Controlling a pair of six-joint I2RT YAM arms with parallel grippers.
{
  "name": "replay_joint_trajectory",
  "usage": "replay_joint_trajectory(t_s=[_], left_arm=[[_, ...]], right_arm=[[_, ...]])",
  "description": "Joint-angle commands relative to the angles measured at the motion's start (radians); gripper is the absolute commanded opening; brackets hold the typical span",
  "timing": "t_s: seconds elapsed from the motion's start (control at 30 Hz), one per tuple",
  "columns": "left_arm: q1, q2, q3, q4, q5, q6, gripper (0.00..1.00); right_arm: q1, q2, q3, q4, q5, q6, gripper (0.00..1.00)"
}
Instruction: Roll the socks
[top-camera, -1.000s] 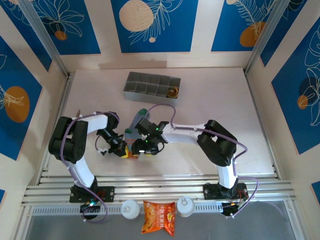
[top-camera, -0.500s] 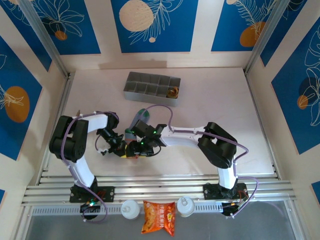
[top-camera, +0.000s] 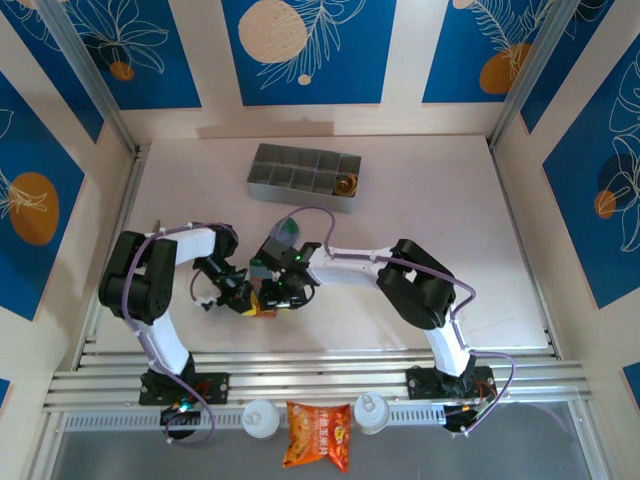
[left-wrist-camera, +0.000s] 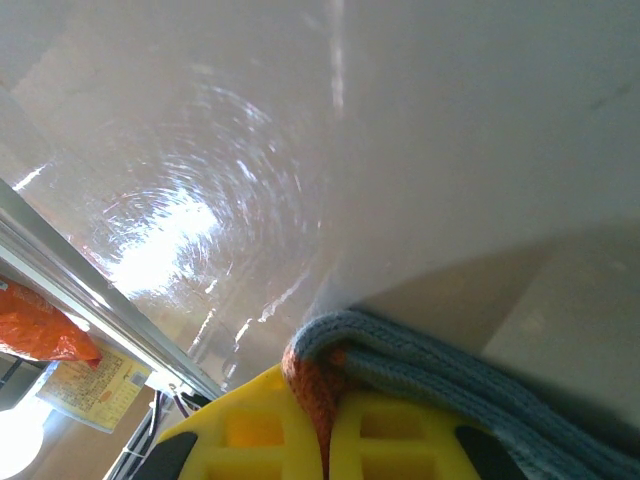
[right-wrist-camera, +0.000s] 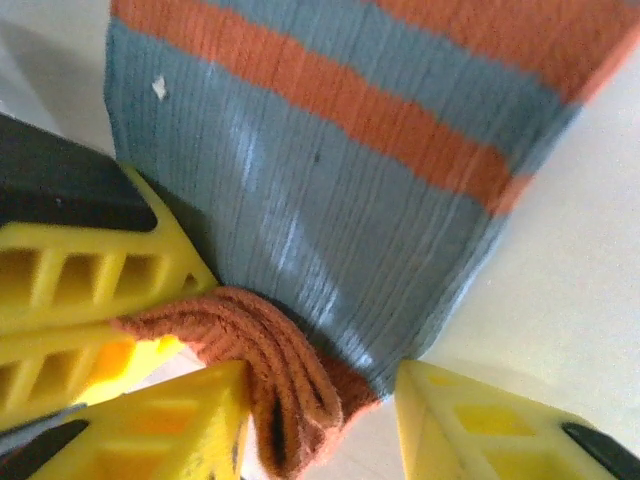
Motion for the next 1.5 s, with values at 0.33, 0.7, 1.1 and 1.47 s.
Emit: replay_joint_trajectory(t_s=[0.33, 0.7, 1.1, 1.47], left_arm=[[0.011, 0.066, -0.02, 0.094, -0.162, 0.026, 0.0], [0.012, 0.071, -0.006, 0.084, -0.165, 0.031, 0.0], [0.014, 0.026, 0.018, 0.073, -0.191, 0.079, 0.0], [0.018, -0.223, -0.024, 0.063, -0.223, 0.193, 0.68]], right_arm=[[0.0, 0.031, 0.063, -0.06, -0.021, -0.038, 0.23], [0.022, 0.042, 0.073, -0.046, -0.064, -0.131, 0.36], [-0.006, 0.106, 0.135, -0.12, -0.029, -0.123, 0.01], [-0.077, 0.207, 0.168, -0.208, -0.138, -0.026, 0.0]])
